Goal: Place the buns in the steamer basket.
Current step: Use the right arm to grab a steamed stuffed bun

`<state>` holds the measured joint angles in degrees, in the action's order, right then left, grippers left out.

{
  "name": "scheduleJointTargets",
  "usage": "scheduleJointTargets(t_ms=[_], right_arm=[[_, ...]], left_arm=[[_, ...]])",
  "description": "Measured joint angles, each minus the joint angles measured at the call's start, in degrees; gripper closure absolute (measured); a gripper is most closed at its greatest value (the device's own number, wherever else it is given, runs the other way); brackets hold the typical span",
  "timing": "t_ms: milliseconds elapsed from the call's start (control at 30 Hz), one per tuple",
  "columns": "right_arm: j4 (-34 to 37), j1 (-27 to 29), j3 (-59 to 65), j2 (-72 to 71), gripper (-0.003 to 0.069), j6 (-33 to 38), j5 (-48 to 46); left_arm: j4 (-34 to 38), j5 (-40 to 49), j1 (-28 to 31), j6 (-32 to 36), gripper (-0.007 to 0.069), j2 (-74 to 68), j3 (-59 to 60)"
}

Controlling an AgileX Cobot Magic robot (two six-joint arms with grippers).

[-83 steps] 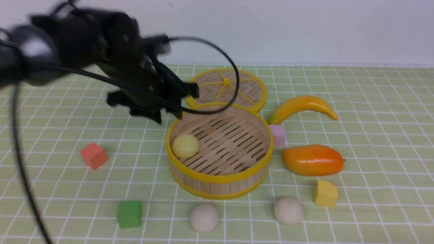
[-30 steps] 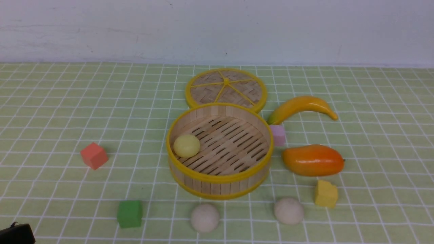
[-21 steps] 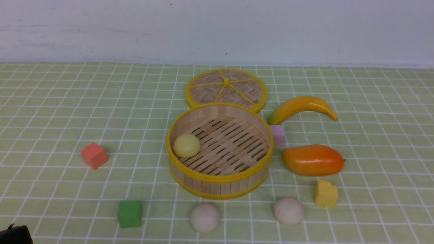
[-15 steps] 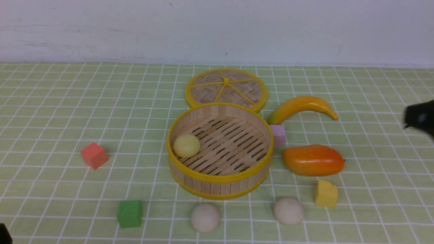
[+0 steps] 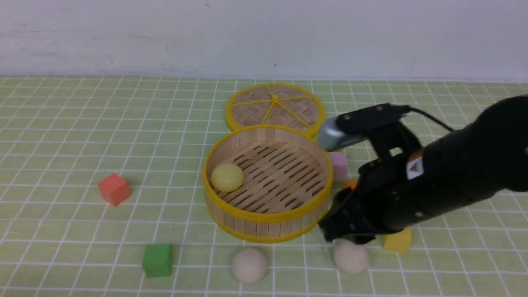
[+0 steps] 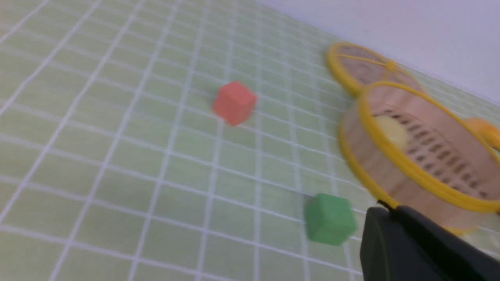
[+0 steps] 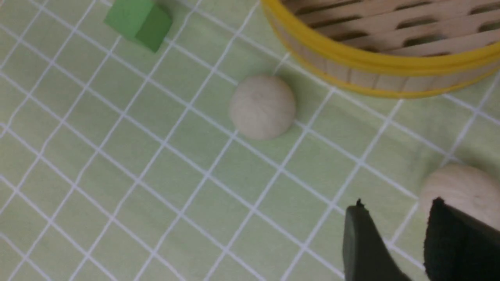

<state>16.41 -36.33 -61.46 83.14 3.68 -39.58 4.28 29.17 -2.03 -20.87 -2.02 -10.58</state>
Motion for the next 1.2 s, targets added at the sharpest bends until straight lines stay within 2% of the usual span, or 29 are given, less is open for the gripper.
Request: scheduleJointTargets(t_ms=[100, 300, 567, 767, 900, 1200], right_arm=[[0.0, -2.7, -1.4, 2.8, 0.0415, -1.3, 0.5], [0.0, -6.3, -6.6, 8.9, 0.0396, -1.8, 0.8], [-1.1, -6.9, -13.5, 17.3, 0.0358, -4.8, -0.7], [-7.4, -8.7, -18.5, 24.8, 0.0335, -9.2, -2.5], [-10.0, -8.7, -20.1, 27.4, 0.0334, -11.2, -2.9], [-10.1, -8.7, -20.4, 30.2, 0.0365, -11.5, -0.6]], left_arm=[[0.3, -0.6, 0.8, 0.0, 0.0626, 1.9, 3.4], [0.5, -2.6, -1.3, 0.0, 0.062, 2.6, 9.0], [-1.1, -6.5, -1.3, 0.0, 0.061, 2.6, 12.0], [-3.5, -7.2, -1.3, 0.0, 0.0606, 2.6, 12.2], [-3.7, -7.2, -1.3, 0.0, 0.0603, 2.6, 12.2], [-3.7, -7.2, -1.3, 0.0, 0.0596, 2.6, 12.2]])
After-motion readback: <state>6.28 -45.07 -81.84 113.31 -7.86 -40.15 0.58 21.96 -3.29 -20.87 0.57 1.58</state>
